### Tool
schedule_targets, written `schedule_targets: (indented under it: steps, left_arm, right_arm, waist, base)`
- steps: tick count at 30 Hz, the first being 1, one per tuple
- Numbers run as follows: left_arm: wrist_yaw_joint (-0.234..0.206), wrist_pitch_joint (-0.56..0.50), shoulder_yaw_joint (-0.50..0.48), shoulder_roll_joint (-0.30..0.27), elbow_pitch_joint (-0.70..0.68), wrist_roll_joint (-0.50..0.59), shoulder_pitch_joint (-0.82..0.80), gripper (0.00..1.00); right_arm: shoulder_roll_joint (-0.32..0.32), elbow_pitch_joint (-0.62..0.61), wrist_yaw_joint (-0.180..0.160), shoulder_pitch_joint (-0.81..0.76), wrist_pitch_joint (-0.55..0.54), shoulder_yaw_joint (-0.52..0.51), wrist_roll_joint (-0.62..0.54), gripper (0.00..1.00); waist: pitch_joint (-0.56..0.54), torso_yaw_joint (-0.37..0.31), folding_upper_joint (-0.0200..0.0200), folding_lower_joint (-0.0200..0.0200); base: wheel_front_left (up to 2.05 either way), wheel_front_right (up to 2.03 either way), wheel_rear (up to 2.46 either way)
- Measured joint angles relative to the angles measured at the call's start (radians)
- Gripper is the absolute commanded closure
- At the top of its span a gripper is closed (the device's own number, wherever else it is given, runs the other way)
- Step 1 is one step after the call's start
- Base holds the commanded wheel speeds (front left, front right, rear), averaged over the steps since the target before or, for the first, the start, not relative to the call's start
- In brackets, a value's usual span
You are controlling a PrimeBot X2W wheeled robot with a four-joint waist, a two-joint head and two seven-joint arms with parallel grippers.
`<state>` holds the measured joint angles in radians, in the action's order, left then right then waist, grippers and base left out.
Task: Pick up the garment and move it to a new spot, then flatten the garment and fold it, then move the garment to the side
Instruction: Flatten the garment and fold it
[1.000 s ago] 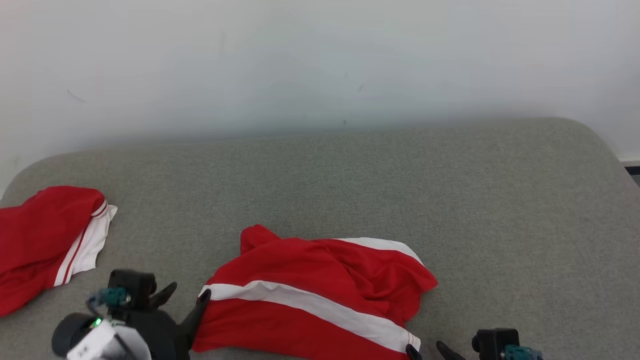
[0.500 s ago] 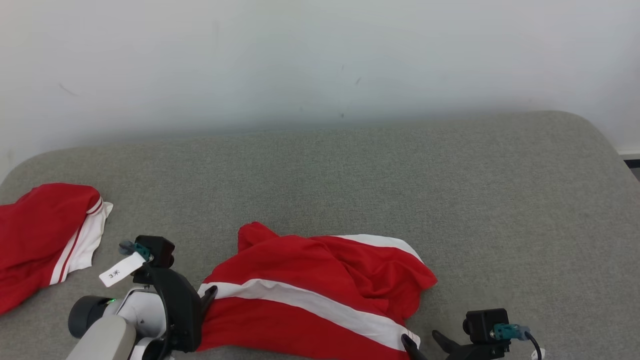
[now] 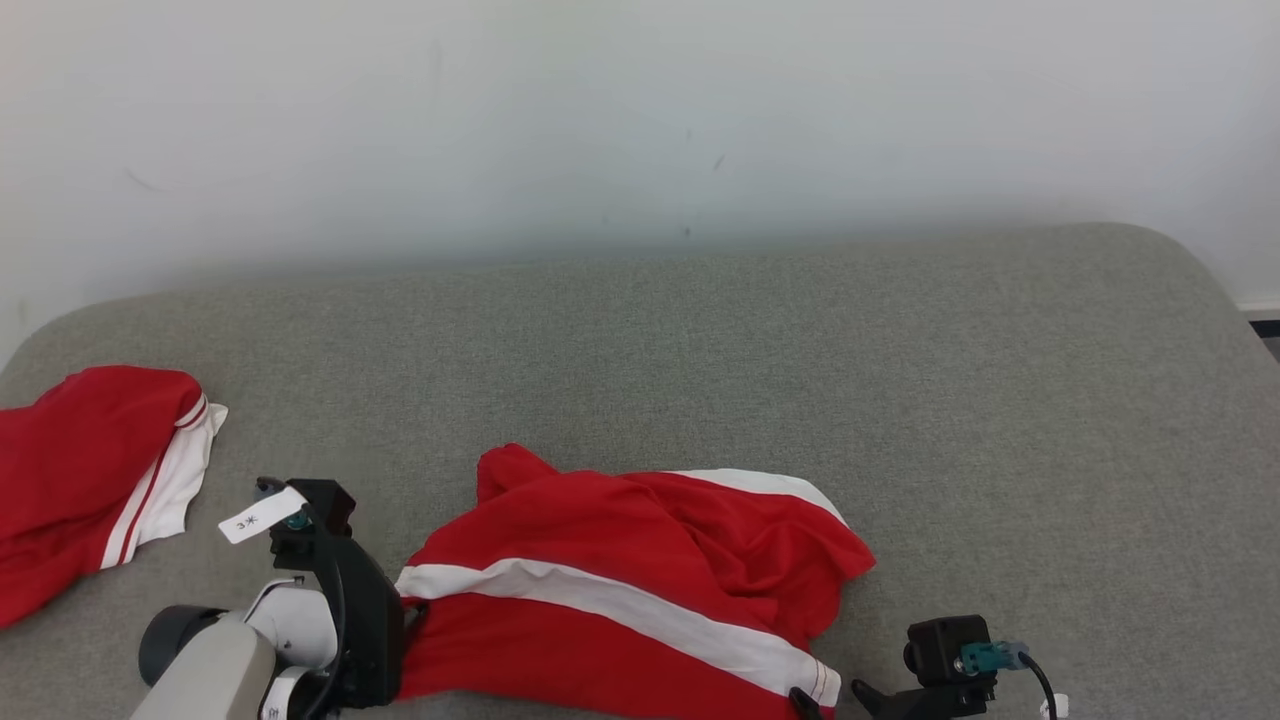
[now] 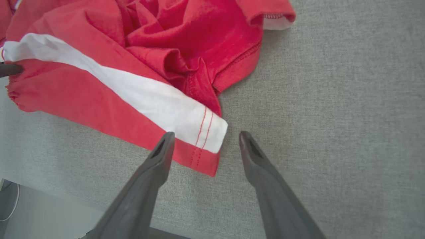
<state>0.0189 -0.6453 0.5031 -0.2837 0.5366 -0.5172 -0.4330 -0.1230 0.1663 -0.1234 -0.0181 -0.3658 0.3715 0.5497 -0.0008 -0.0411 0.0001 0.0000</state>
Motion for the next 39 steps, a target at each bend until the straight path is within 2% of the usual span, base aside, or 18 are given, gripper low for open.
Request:
schedule_targets:
  steps: [5, 8, 11, 13, 16, 17, 20, 21, 23, 24, 25, 26, 28, 29, 30, 39]
  left_arm:
    - [0.008, -0.018, 0.002, 0.004, 0.006, 0.0, -0.032, 0.0]
    - [0.009, -0.024, 0.003, 0.012, 0.011, -0.001, -0.051, 0.0]
    - [0.017, -0.032, 0.005, 0.022, 0.025, -0.001, -0.07, 0.0]
    - [0.017, -0.036, 0.006, 0.022, 0.041, -0.003, -0.07, 0.0]
    - [0.019, -0.041, 0.006, 0.022, 0.056, -0.004, -0.071, 0.0]
    - [0.026, -0.041, 0.008, 0.022, 0.06, -0.004, -0.073, 0.0]
    - [0.027, -0.041, 0.012, 0.023, 0.067, -0.004, -0.081, 0.0]
    - [0.027, -0.041, 0.013, 0.024, 0.067, -0.004, -0.085, 0.0]
    - [0.034, -0.041, 0.012, 0.029, 0.068, -0.009, -0.09, 0.0]
    - [0.034, -0.04, 0.012, 0.032, 0.069, -0.012, -0.09, 0.0]
    - [0.035, -0.04, 0.012, 0.035, 0.069, -0.013, -0.091, 0.46]
    - [0.036, -0.04, 0.012, 0.037, 0.072, -0.015, -0.093, 0.46]
    - [0.044, -0.037, 0.012, 0.04, 0.075, -0.019, -0.099, 0.75]
    - [0.045, -0.03, 0.012, 0.043, 0.076, -0.019, -0.104, 0.94]
    - [0.045, -0.026, 0.011, 0.046, 0.077, -0.019, -0.108, 1.0]
    - [0.054, -0.004, 0.01, 0.055, 0.1, -0.021, -0.11, 1.0]
  right_arm:
    - [0.006, 0.011, -0.001, 0.019, -0.025, -0.008, -0.009, 0.0]
    - [0.009, 0.018, -0.001, 0.026, -0.032, -0.014, -0.009, 0.04]
    - [0.014, 0.028, -0.001, 0.031, -0.041, -0.019, -0.009, 0.02]
    - [0.019, 0.038, -0.001, 0.034, -0.049, -0.019, -0.009, 0.05]
    - [0.027, 0.047, -0.001, 0.046, -0.054, -0.021, -0.009, 0.31]
    - [0.03, 0.049, -0.001, 0.05, -0.057, -0.021, -0.009, 0.51]
    - [0.035, 0.053, -0.001, 0.051, -0.066, -0.021, -0.009, 0.64]
    - [0.035, 0.055, -0.001, 0.051, -0.066, -0.021, -0.009, 0.64]
    - [0.036, 0.055, -0.001, 0.051, -0.067, -0.021, -0.008, 0.77]
    - [0.036, 0.056, -0.001, 0.05, -0.067, -0.021, -0.008, 0.8]
    - [0.037, 0.056, -0.001, 0.05, -0.068, -0.022, -0.008, 0.86]
    - [0.038, 0.056, -0.001, 0.05, -0.074, -0.022, -0.008, 0.89]
    - [0.039, 0.058, -0.001, 0.05, -0.075, -0.022, -0.008, 0.96]
    - [0.04, 0.058, -0.001, 0.05, -0.075, -0.022, -0.008, 1.0]
    - [0.04, 0.058, -0.001, 0.05, -0.074, -0.022, -0.008, 1.0]
    - [0.044, 0.059, -0.001, 0.051, -0.074, -0.031, -0.008, 1.0]
  waist:
    - [0.013, -0.001, 0.0, 0.0]
    - [0.02, 0.0, 0.0, 0.0]
    - [0.029, 0.004, 0.0, 0.0]
    - [0.035, 0.007, 0.0, 0.0]
    - [0.041, 0.009, 0.0, -0.0001]
    - [0.043, 0.01, 0.0, 0.0]
    - [0.046, 0.012, 0.0, 0.0]
    - [0.046, 0.012, 0.0, 0.0]
    - [0.047, 0.014, 0.0, 0.0]
    - [0.048, 0.015, 0.0, 0.0]
    - [0.047, 0.016, 0.0, 0.0]
    - [0.047, 0.017, 0.0, 0.0]
    - [0.046, 0.019, 0.0, 0.0]
    - [0.046, 0.019, 0.0, 0.0]
    - [0.045, 0.02, -0.0001, 0.0]
    - [0.038, 0.021, 0.0, 0.0]
  base:
    - [0.0, 0.0, 0.0]
    - [0.0, 0.0, 0.0]
    - [0.0, 0.0, 0.0]
    - [0.0, 0.0, 0.0]
    - [0.0, 0.0, 0.0]
    - [0.0, 0.0, 0.0]
    - [0.0, 0.0, 0.0]
    - [0.0, 0.0, 0.0]
    - [0.0, 0.0, 0.0]
    - [0.0, 0.0, 0.0]
    - [0.0, 0.0, 0.0]
    - [0.0, 0.0, 0.0]
    - [0.0, 0.0, 0.0]
    - [0.0, 0.0, 0.0]
    - [0.0, 0.0, 0.0]
    - [0.0, 0.0, 0.0]
